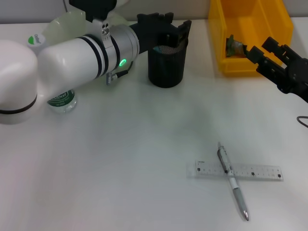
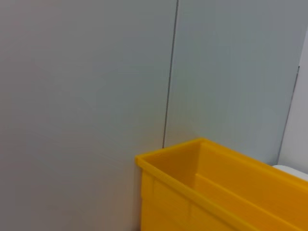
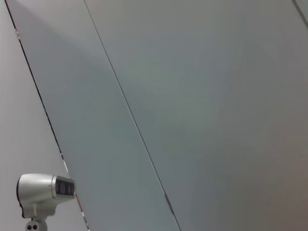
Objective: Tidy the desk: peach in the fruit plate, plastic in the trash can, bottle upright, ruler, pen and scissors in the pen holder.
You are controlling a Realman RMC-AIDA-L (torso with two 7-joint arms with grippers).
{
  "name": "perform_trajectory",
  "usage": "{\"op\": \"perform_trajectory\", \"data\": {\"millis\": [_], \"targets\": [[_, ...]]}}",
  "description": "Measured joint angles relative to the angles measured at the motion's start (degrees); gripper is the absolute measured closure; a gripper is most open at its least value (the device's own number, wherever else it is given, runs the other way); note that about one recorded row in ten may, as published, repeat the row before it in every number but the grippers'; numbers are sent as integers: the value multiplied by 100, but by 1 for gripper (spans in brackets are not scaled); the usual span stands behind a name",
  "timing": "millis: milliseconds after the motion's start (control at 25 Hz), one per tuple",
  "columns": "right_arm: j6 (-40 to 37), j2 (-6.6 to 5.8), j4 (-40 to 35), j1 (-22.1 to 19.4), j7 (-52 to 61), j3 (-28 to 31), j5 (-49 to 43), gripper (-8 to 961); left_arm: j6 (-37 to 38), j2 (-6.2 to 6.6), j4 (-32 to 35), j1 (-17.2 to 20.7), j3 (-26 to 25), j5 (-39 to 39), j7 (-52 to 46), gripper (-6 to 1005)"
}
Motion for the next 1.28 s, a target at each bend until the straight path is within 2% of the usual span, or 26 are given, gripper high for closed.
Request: {"op": "perform_trajectory", "data": {"millis": [160,280,360,440,480,520,560,600,640,680,720,800,840,880,920,960,1000,1040,1160,1200,1240,1280], "targets": [[-26,0,15,0,0,0,0,309,9,0,50,32,-29,-7,0,532],[-41,0,2,-7,9,1,1,309,381,20,568,323,-141,-15,4,532],[-47,0,-8,-11,17,0,1,310,381,20,568,323,-141,-15,4,532],[-81,-10,-22,-19,31,0,1,310,1091,31,1012,646,-484,-24,95,532],[-116,-25,-34,-21,39,2,-5,310,1091,31,1012,646,-484,-24,95,532],[-197,-67,-75,-27,74,19,-87,311,2456,38,1252,952,-1173,-130,211,533],[-197,-67,-75,-27,74,19,-87,311,2456,38,1252,952,-1173,-130,211,533],[-287,-135,-223,-45,211,50,-303,311,3271,42,1179,1059,-1632,-317,295,533],[-287,-135,-223,-45,211,50,-303,311,3271,42,1179,1059,-1632,-317,295,533],[-342,-223,-501,-85,483,69,-589,311,3769,44,1063,1127,-1932,-512,405,533],[-342,-223,-501,-85,483,69,-589,312,4117,43,948,1173,-2117,-707,534,533],[-518,-347,-1232,-143,1232,331,-1364,312,4912,49,613,1268,-2579,-1121,892,532],[-518,-347,-1232,-143,1232,331,-1364,312,4912,49,613,1268,-2579,-1121,892,532],[-756,-376,-1915,-130,1879,730,-2283,312,5937,65,128,1317,-3107,-1433,1319,531],[-756,-376,-1915,-130,1879,730,-2283,313,6201,69,-17,1320,-3246,-1454,1392,531],[-927,-382,-2348,-88,2282,954,-2805,313,6546,72,-230,1322,-3457,-1457,1464,461],[-1214,-386,-3086,28,2983,1219,-3541,313,7099,78,-621,1331,-3825,-1451,1601,392],[-1214,-386,-3086,28,2983,1219,-3541,313,7099,78,-621,1331,-3825,-1451,1601,369],[-1670,-429,-4071,329,3929,1334,-4401,314,7747,101,-1005,1391,-4085,-1402,1899,299],[-2021,-483,-4534,647,4452,1337,-4867,314,8104,127,-1084,1498,-4120,-1264,2211,276],[-2021,-483,-4534,647,4452,1337,-4867,314,8104,127,-1084,1498,-4120,-1264,2211,276],[-2341,-538,-4754,1017,4843,1317,-5288,314,8374,161,-1066,1632,-4121,-945,2530,276]]}}
